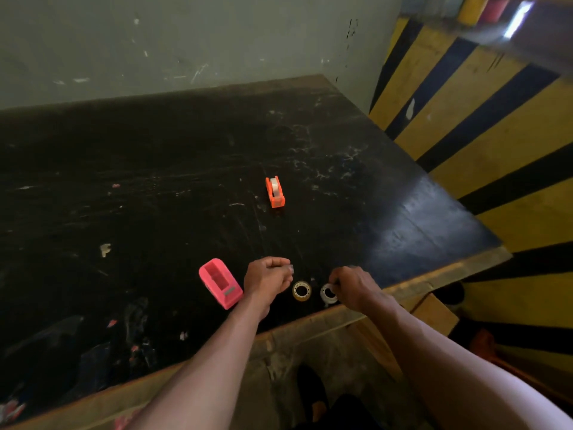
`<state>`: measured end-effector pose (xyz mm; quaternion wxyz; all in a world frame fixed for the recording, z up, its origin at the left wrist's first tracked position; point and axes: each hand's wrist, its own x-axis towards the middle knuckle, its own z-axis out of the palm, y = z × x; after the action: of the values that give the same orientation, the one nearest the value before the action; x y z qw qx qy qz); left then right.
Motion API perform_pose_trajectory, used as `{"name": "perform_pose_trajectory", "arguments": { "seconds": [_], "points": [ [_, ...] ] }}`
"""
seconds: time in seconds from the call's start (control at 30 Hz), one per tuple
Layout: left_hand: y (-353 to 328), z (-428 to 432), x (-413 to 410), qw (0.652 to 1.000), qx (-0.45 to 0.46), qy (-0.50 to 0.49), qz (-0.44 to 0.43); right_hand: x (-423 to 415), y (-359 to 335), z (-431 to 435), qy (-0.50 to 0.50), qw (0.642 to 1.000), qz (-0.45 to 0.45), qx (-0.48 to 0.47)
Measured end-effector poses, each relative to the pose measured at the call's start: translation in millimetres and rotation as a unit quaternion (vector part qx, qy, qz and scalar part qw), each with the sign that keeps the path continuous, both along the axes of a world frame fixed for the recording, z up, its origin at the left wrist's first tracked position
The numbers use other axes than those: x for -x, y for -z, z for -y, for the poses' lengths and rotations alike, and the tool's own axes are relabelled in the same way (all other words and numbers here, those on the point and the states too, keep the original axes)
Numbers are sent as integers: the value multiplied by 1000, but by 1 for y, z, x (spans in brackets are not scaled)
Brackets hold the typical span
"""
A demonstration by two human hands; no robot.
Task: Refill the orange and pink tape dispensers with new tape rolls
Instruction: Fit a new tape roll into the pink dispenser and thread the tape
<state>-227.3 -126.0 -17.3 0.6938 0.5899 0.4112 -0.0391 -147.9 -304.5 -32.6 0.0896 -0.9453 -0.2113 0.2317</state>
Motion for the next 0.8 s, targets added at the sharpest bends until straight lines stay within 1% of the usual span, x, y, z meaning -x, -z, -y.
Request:
{"name": "perform_pose_trajectory", "arguments": {
  "seconds": [0.1,0.2,0.27,0.33,0.47,0.53,0.67,0.8],
  "points": [
    [-2,-5,1,1000,1,-2,-1,-4,1,-7,28,999,-20,-14],
    [-3,-12,1,1000,0,2,3,-10,-4,-15,105,988,-66,-87],
    [-5,-16,1,1000,4,2,9,-12,-11,-23,161,966,-109,-171],
    [-9,-20,2,1000,13,1,18,-13,-22,-32,206,932,-163,-250],
    [-13,-21,7,998,45,-4,43,-7,-47,-50,210,880,-255,-342],
    [-15,-22,10,996,64,-7,55,-2,-54,-58,203,865,-276,-365],
    [-23,-29,20,994,83,7,72,10,-57,-71,181,861,-299,-370],
    [-24,-38,34,991,94,-11,91,21,-58,-81,176,857,-299,-381]
  ]
}}
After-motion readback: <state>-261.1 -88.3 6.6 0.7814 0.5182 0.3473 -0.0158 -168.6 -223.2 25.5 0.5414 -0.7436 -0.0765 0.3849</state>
